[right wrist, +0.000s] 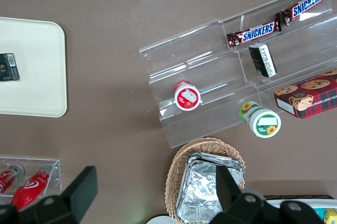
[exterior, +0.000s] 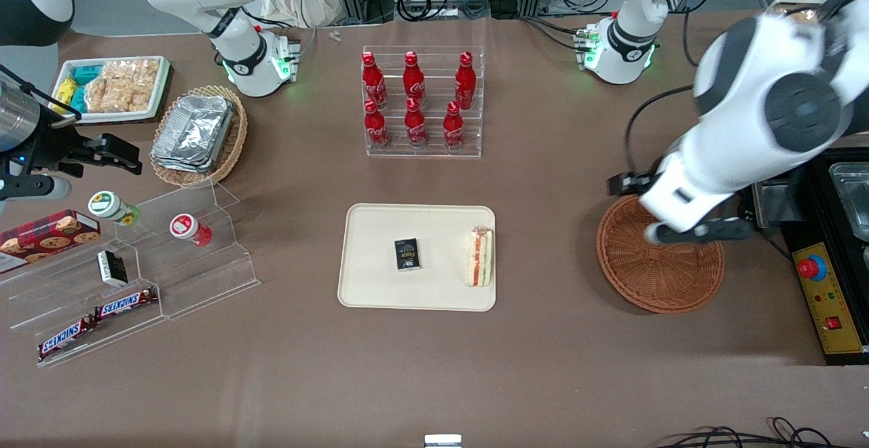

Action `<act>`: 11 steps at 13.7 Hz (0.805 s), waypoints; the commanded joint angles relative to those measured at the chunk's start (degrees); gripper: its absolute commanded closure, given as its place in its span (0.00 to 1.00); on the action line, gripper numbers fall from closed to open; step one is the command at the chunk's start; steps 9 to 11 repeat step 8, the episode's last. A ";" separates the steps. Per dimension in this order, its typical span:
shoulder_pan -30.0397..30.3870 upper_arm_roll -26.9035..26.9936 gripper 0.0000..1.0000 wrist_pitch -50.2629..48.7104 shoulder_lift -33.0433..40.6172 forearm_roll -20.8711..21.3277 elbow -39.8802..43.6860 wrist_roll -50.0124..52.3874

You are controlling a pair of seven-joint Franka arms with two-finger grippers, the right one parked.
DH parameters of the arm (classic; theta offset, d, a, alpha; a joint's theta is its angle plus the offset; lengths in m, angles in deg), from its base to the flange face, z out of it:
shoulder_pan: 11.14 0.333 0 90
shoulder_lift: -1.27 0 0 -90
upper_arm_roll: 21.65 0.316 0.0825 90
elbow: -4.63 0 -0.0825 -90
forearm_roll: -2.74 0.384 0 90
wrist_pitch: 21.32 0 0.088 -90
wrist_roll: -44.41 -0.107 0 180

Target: Place sandwich from basket to tray

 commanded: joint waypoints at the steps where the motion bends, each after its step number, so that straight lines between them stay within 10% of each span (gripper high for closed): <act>1: -1.30 5.86 0.00 -1.24 10.04 -1.45 -8.05 -4.86; 11: -1.82 10.63 0.00 -0.54 15.09 -1.53 -10.54 -7.87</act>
